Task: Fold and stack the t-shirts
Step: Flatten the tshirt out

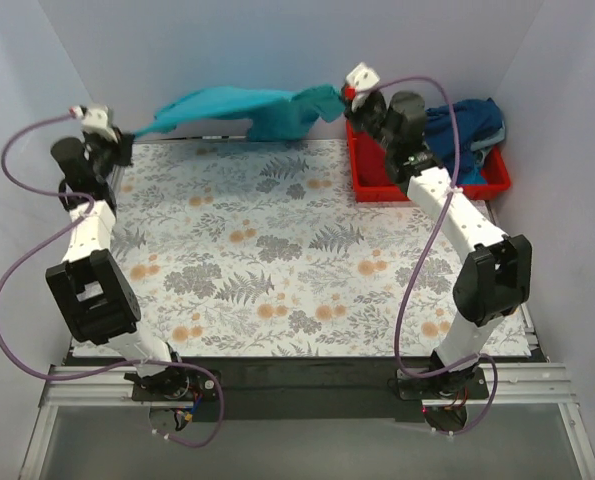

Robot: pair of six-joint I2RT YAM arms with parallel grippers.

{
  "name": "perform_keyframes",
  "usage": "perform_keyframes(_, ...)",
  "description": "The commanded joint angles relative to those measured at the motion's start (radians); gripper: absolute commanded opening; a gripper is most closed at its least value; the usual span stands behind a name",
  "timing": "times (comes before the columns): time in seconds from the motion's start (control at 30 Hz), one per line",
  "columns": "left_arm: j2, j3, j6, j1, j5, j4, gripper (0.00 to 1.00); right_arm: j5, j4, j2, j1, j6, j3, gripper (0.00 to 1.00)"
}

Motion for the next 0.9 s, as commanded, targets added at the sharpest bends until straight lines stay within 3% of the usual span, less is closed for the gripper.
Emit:
perform_keyframes(0.0,-0.138,-0.265,0.123,0.028,0.107,0.032,0.0,-0.113,-0.05,-0.116,0.006,-0.111,-0.214,0.01)
perform_keyframes(0.17,-0.224,-0.444,0.277,0.079,0.23,-0.131,0.0,-0.157,-0.125,-0.285,0.055,-0.249,-0.596,0.01)
perform_keyframes(0.27,-0.254,-0.518,0.457,0.082,0.269,-0.285,0.0,-0.158,-0.154,-0.326,0.086,-0.285,-0.716,0.01)
perform_keyframes(0.43,-0.305,-0.635,0.79,0.097,0.31,-0.541,0.0,-0.188,-0.39,-0.32,0.141,-0.34,-0.771,0.01)
perform_keyframes(0.47,-0.317,-0.652,0.942,0.106,0.315,-0.663,0.0,-0.191,-0.423,-0.328,0.147,-0.346,-0.784,0.01)
perform_keyframes(0.6,-0.397,-0.755,1.257,0.148,0.324,-0.94,0.0,-0.219,-0.588,-0.386,0.182,-0.355,-0.859,0.01)
perform_keyframes(0.87,-0.529,-0.787,1.59,0.336,0.345,-1.349,0.0,-0.219,-0.736,-0.584,0.301,-0.317,-0.98,0.01)
